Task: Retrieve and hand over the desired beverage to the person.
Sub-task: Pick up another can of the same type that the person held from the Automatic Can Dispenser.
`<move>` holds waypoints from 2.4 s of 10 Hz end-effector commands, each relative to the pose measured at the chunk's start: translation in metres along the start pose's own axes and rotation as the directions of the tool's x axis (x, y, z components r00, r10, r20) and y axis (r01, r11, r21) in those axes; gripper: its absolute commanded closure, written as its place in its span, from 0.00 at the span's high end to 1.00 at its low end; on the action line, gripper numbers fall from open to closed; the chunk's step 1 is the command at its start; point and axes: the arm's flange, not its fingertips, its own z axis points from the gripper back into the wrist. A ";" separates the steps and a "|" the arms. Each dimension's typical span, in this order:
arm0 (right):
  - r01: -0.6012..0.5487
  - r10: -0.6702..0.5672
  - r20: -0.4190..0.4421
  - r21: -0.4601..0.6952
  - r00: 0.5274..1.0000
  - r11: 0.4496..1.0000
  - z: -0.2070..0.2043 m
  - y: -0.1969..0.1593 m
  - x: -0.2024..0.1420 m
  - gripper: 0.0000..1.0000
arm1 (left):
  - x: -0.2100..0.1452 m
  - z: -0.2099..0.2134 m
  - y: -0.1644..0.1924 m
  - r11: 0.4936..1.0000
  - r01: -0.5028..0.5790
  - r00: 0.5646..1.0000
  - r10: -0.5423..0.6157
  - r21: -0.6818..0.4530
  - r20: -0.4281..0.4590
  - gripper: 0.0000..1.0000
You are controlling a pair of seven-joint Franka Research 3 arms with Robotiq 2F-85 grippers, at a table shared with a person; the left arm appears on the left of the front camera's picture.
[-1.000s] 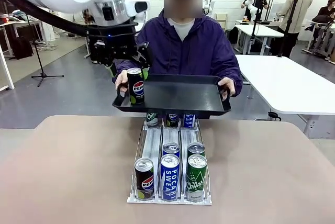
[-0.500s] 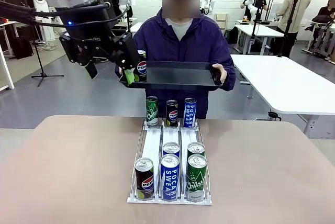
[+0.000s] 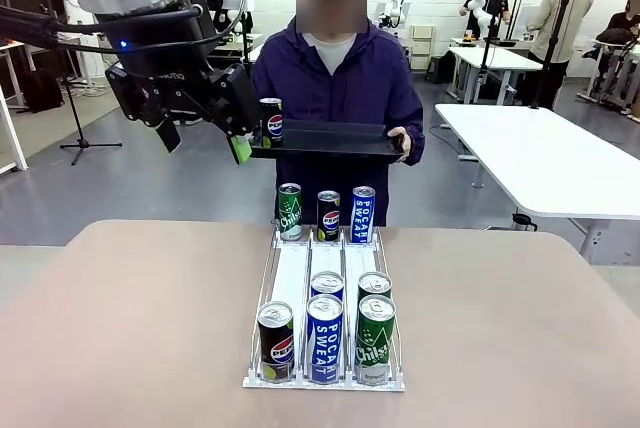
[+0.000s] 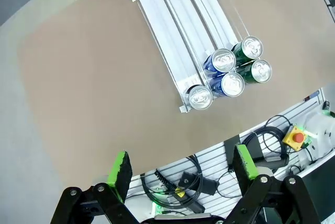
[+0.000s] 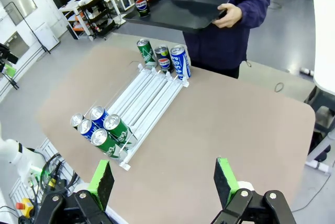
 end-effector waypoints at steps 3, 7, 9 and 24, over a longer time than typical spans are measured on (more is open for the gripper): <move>-0.003 0.003 0.005 0.027 1.000 1.000 -0.002 -0.001 0.000 1.00 | 0.002 0.000 -0.001 1.000 -0.004 1.000 0.004 -0.006 0.003 1.00; -0.003 0.003 0.005 0.027 1.000 1.000 -0.002 -0.001 0.000 1.00 | 0.000 0.000 0.000 1.000 -0.001 1.000 0.001 0.001 0.000 1.00; -0.003 0.003 0.005 0.027 1.000 1.000 -0.002 -0.001 0.000 1.00 | -0.020 0.008 0.070 0.955 0.080 0.997 -0.075 -0.286 0.026 1.00; -0.003 0.003 0.005 0.027 1.000 1.000 -0.002 -0.001 0.000 1.00 | -0.116 0.019 0.255 0.821 0.249 0.920 -0.035 -0.514 0.390 1.00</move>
